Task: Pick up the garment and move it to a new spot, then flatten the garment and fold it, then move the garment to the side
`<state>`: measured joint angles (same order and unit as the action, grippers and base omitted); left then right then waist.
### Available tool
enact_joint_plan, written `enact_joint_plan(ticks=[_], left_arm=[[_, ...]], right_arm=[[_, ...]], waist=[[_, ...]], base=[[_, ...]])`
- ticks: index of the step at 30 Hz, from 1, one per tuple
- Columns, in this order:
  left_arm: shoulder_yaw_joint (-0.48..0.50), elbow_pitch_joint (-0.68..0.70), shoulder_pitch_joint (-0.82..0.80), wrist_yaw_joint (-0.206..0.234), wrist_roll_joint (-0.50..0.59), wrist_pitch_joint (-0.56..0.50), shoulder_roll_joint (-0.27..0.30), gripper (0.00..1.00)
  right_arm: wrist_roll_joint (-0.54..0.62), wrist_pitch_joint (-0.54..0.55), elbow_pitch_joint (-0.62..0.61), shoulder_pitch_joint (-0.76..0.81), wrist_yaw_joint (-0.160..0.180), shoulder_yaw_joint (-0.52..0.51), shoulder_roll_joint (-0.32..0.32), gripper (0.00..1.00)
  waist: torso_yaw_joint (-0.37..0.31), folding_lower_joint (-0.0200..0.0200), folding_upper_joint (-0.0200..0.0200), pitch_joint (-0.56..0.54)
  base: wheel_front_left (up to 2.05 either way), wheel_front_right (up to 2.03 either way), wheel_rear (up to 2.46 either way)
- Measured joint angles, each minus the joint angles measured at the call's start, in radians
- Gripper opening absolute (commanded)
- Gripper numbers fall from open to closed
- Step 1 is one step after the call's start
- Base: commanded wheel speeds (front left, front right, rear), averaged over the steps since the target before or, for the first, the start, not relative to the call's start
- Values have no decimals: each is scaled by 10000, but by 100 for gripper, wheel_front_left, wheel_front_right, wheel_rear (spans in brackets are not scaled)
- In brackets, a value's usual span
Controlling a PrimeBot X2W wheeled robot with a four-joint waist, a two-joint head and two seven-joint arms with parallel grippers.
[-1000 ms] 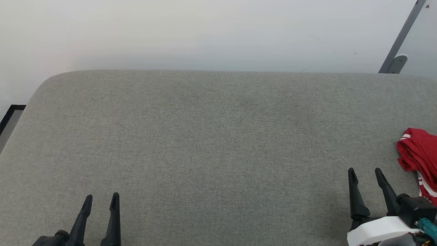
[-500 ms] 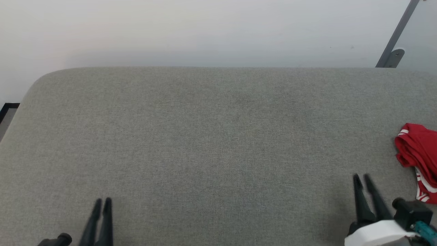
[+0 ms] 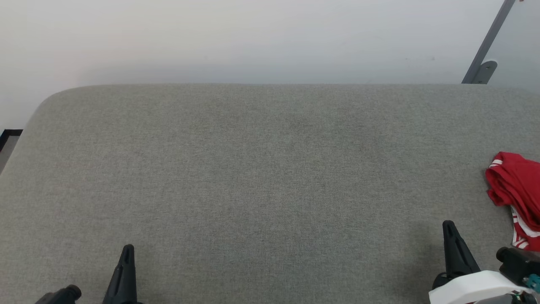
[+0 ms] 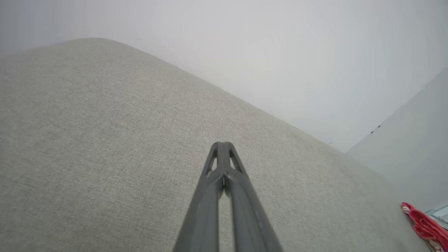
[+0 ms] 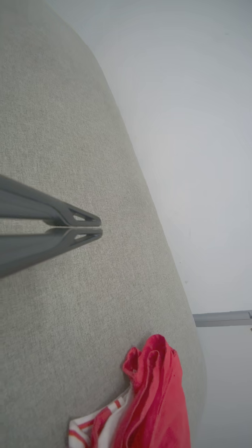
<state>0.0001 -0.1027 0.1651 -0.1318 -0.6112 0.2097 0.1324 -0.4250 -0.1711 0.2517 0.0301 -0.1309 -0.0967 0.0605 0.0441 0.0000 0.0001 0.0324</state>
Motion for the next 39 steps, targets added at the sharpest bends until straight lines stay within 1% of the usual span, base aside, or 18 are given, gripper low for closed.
enact_joint_plan(ticks=[23,39], left_arm=[[159,-451,-797,0,-3135,-823,-109,0],[291,-665,-1232,0,-4813,-1321,-224,0]], right_arm=[[-3545,842,-31,-407,2,-35,-19,0],[-5536,1317,-35,-612,2,-63,-38,0]], waist=[[-89,0,0,-60],[-152,0,0,-100]], base=[[0,0,0],[0,0,0]])
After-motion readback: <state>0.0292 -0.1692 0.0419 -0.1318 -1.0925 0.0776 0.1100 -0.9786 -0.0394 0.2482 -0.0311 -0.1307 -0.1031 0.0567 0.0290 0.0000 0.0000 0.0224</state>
